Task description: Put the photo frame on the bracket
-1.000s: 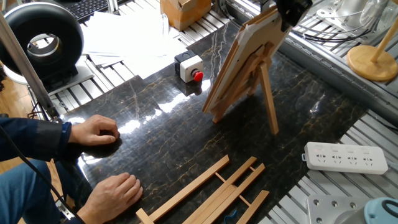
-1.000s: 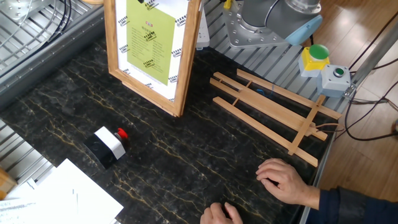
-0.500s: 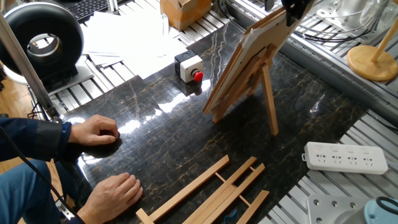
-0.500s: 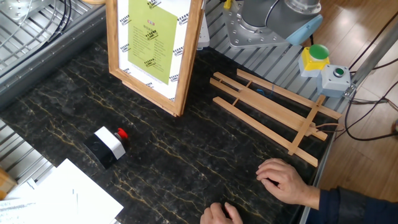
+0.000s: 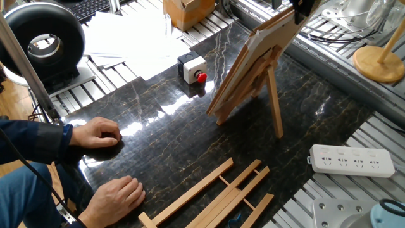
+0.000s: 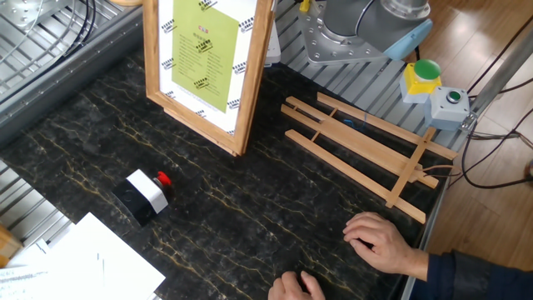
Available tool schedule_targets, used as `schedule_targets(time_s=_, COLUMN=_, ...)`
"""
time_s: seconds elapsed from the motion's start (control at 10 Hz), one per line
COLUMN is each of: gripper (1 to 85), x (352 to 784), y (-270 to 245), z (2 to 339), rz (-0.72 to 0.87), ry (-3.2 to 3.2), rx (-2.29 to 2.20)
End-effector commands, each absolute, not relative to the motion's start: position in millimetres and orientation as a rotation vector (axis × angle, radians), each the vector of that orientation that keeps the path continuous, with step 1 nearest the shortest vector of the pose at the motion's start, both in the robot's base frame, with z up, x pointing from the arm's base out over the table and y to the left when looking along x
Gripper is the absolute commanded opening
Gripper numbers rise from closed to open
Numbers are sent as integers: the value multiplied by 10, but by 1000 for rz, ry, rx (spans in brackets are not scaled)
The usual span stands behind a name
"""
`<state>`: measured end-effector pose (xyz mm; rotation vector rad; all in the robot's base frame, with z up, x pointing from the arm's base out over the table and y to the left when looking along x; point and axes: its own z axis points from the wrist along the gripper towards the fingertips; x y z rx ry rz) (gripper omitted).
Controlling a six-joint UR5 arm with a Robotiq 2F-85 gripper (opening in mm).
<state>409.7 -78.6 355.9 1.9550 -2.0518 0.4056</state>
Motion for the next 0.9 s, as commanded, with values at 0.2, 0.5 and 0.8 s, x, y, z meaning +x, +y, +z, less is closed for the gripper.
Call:
schedule_targets(time_s=0.2, gripper=553, x=3996, y=-759, z=3598, rz=358, ry=-2062, rx=1918)
schedule_targets(time_s=0.5, gripper=553, x=3952, y=-721, z=3581, rz=325, ry=-2076, rx=1904)
schedule_targets(time_s=0.8, gripper=553, x=3915, y=-699, z=3570, rz=301, ry=-2089, rx=1887)
